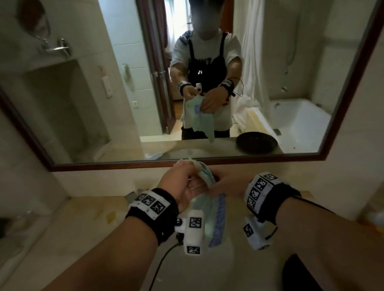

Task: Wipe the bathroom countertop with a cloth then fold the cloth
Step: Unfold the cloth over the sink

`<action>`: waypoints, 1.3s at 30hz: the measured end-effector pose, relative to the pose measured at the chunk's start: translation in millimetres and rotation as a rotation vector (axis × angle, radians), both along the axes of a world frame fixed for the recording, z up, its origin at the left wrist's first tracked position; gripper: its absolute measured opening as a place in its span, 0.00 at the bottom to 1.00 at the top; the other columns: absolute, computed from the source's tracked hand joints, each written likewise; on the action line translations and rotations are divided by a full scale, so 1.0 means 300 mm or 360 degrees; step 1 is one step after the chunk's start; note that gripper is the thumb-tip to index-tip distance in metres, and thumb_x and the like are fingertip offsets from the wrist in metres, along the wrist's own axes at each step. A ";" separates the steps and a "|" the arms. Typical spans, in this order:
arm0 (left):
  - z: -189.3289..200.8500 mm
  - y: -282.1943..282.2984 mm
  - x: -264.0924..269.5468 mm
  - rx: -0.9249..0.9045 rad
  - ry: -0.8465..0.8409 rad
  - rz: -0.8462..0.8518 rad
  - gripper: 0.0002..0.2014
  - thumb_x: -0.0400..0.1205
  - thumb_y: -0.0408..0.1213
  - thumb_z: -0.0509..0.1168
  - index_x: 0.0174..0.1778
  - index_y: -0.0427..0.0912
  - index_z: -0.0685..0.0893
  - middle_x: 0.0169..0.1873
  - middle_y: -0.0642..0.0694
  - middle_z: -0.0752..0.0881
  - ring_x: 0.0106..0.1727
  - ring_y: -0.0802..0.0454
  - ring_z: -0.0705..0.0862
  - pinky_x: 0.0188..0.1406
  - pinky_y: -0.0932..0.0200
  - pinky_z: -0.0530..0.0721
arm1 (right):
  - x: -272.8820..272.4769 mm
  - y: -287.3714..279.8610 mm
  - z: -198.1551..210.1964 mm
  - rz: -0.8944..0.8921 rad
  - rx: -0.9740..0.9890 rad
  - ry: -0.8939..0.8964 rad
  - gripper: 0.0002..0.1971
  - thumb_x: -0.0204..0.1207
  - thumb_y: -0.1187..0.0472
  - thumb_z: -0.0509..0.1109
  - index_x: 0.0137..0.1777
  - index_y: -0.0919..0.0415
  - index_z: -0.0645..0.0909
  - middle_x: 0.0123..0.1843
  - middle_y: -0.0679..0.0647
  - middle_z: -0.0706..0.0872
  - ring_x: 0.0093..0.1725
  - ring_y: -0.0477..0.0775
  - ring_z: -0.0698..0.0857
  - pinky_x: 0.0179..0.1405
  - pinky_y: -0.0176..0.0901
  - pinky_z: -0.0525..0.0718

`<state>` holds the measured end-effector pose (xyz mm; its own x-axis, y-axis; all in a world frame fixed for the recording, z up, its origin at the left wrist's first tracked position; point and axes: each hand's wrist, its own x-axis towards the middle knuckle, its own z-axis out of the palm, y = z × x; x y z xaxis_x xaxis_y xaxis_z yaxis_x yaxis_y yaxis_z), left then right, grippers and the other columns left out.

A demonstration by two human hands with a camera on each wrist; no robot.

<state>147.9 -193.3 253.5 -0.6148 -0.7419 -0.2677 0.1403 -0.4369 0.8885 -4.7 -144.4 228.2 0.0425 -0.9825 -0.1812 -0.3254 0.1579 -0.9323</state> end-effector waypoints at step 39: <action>-0.292 -0.252 0.726 0.0164 -0.0321 0.0246 0.21 0.74 0.26 0.70 0.64 0.24 0.83 0.61 0.25 0.86 0.62 0.26 0.85 0.71 0.27 0.77 | 0.547 -0.373 -0.252 -0.0382 0.0105 -0.0342 0.27 0.72 0.56 0.80 0.61 0.77 0.82 0.61 0.80 0.83 0.53 0.72 0.87 0.61 0.57 0.85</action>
